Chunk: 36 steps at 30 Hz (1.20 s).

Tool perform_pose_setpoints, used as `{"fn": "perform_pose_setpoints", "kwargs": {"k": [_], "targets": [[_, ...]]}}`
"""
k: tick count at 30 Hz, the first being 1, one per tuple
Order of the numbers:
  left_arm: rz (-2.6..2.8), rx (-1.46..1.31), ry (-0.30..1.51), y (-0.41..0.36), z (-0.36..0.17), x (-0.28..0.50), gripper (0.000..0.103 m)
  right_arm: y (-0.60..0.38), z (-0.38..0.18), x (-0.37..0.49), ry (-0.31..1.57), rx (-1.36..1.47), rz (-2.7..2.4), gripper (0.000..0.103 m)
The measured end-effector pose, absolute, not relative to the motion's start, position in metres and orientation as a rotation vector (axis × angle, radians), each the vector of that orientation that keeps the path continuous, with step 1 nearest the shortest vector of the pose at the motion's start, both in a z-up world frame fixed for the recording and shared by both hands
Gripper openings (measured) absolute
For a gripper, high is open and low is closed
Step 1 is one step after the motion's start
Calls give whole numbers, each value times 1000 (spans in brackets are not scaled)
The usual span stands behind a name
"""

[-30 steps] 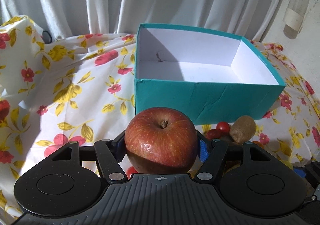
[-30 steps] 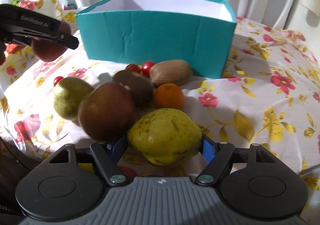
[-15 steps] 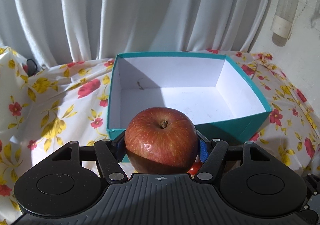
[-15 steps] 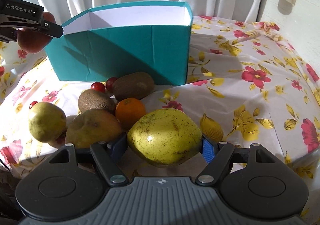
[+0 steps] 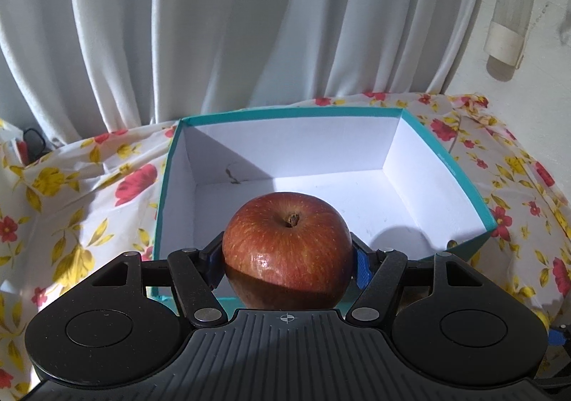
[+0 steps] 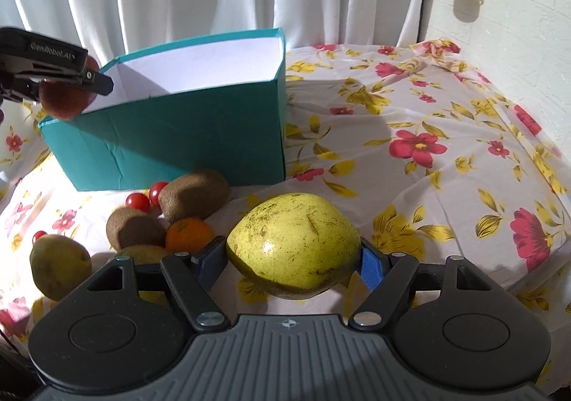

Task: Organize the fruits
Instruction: 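Lower the red apple into the box with the left tool while the right tool carries the yellow fruit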

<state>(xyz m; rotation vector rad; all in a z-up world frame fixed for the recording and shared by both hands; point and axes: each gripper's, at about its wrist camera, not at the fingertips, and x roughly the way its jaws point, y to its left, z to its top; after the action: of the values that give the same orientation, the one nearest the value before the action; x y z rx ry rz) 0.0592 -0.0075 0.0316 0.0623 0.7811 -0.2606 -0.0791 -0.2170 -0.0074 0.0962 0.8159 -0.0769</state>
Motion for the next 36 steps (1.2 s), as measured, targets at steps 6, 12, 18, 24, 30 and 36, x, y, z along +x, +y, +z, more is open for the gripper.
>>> {"fn": "perform_pose_setpoints", "kwargs": {"k": [6, 12, 18, 24, 30, 36], "targets": [[-246, 85, 788, -15, 21, 77, 71, -221, 6, -76, 758, 111, -95, 76], [-233, 81, 823, -14, 9, 90, 71, -220, 10, -71, 747, 122, -93, 76], [-209, 85, 862, -17, -2, 101, 71, -216, 17, -69, 721, 117, -92, 76], [-186, 98, 899, -20, -12, 111, 71, -212, 25, -66, 697, 121, -84, 76], [-166, 105, 966, -23, -29, 121, 72, -206, 35, -63, 661, 116, -73, 76], [-161, 81, 1003, -19, -36, 128, 72, -203, 44, -59, 632, 114, -68, 76]]}}
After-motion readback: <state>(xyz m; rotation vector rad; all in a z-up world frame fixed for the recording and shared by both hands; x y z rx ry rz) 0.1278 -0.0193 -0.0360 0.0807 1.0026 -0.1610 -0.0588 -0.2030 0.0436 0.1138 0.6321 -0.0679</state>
